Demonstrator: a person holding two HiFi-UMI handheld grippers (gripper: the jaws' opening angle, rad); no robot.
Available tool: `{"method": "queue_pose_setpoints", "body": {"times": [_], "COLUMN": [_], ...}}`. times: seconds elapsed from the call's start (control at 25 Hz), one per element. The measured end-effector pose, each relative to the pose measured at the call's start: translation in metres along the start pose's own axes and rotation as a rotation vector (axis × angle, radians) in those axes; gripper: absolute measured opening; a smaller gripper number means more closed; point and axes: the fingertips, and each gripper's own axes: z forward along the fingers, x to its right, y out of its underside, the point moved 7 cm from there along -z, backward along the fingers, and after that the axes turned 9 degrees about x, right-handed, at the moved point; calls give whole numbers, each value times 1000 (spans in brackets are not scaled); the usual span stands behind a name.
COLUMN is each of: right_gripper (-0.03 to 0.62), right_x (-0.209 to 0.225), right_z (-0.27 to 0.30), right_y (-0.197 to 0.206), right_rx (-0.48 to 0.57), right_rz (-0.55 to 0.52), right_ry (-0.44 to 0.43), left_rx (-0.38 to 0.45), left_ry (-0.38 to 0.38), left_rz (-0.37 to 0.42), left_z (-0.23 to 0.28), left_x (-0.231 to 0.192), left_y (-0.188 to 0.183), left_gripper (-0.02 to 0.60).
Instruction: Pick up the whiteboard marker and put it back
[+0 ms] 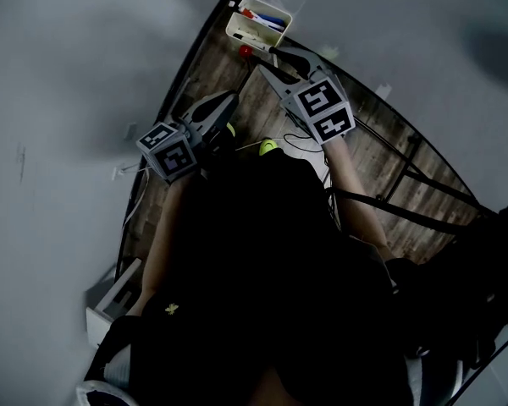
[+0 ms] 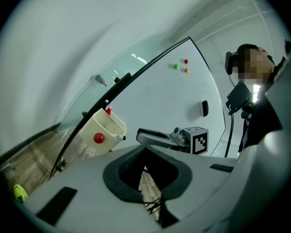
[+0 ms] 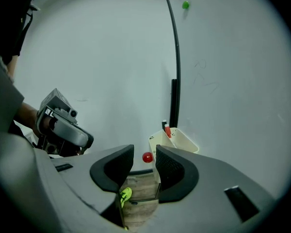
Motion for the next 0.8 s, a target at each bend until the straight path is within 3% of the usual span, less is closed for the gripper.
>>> {"method": "queue_pose_setpoints", "body": {"times": [0.28,0.6,0.8], "right_gripper": [141,111,6], "right_x": [-17,-27,-39], "right_z": [-25,-33,-42], "right_y": [8,20,20], "right_rx": [25,7,-1], "right_rz": [20,94,104], "right_ry": [-32,-27,3], "left_rx": [1,-19,-20], "left_ry": [-28,-8,30], "left_rz": [7,-7,-14], "left_z": [-11,-5,-13], "left_x": [24,17,20], "left_y": [21,19,20], "left_gripper": [5,5,5]}}
